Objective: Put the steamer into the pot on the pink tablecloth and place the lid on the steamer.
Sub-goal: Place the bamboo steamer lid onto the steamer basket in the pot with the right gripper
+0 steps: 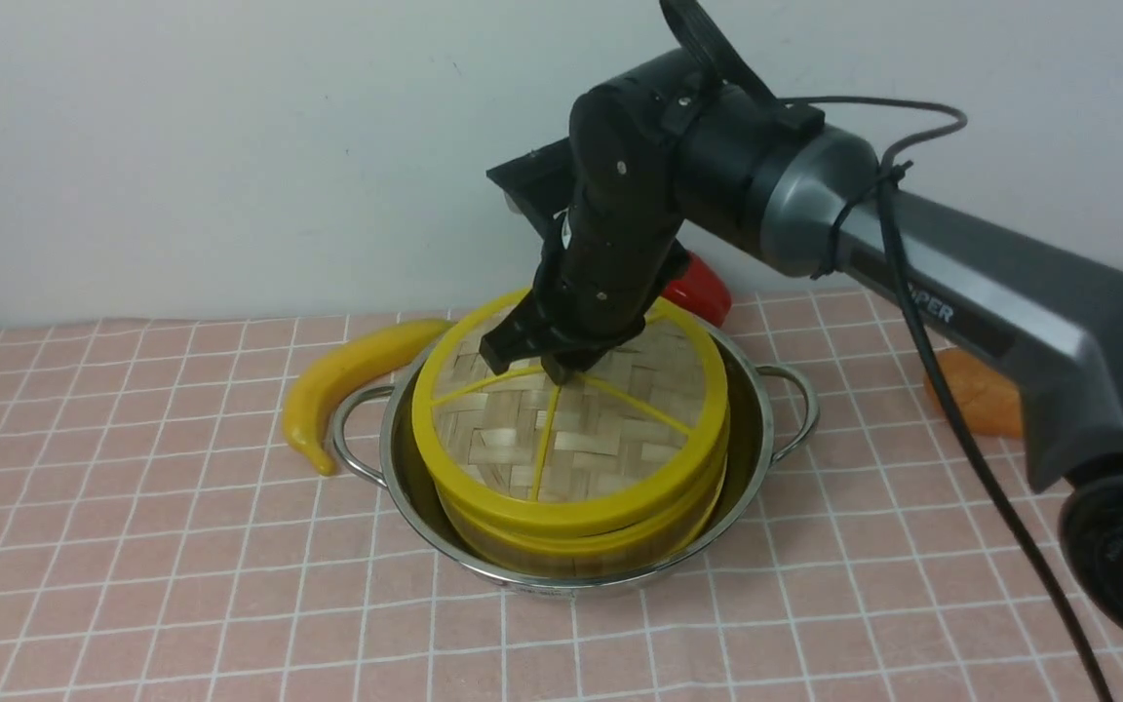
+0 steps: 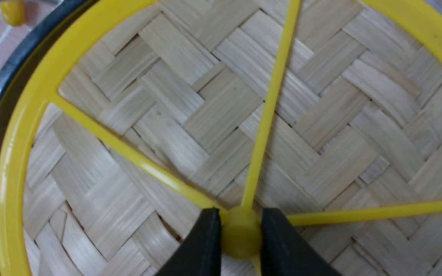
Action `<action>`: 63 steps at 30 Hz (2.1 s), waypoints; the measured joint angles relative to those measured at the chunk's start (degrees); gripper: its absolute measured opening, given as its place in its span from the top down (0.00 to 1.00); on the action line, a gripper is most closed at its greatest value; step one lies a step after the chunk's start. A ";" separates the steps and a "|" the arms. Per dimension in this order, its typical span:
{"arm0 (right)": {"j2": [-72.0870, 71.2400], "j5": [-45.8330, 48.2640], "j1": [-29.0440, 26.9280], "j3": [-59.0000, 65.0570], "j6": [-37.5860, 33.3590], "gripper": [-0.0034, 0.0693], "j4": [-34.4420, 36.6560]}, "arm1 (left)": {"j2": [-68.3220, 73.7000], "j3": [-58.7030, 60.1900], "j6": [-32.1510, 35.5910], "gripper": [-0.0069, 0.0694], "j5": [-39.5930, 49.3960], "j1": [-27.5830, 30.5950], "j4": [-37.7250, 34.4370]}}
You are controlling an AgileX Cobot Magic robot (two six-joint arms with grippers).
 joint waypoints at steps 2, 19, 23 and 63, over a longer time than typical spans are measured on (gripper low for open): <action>0.00 0.00 0.00 0.00 0.00 0.75 0.00 | 0.00 0.00 0.00 0.45 0.00 0.00 0.00; 0.92 -0.05 0.00 -0.51 0.00 0.75 1.10 | 0.00 0.00 0.00 0.45 0.00 0.00 0.00; 0.71 -0.05 0.00 -0.47 0.00 0.75 1.10 | 0.00 0.00 0.00 0.45 0.00 0.00 0.13; -8.48 0.38 0.00 11.68 1.31 0.75 -0.49 | 0.00 0.00 0.00 0.59 -0.66 0.00 0.02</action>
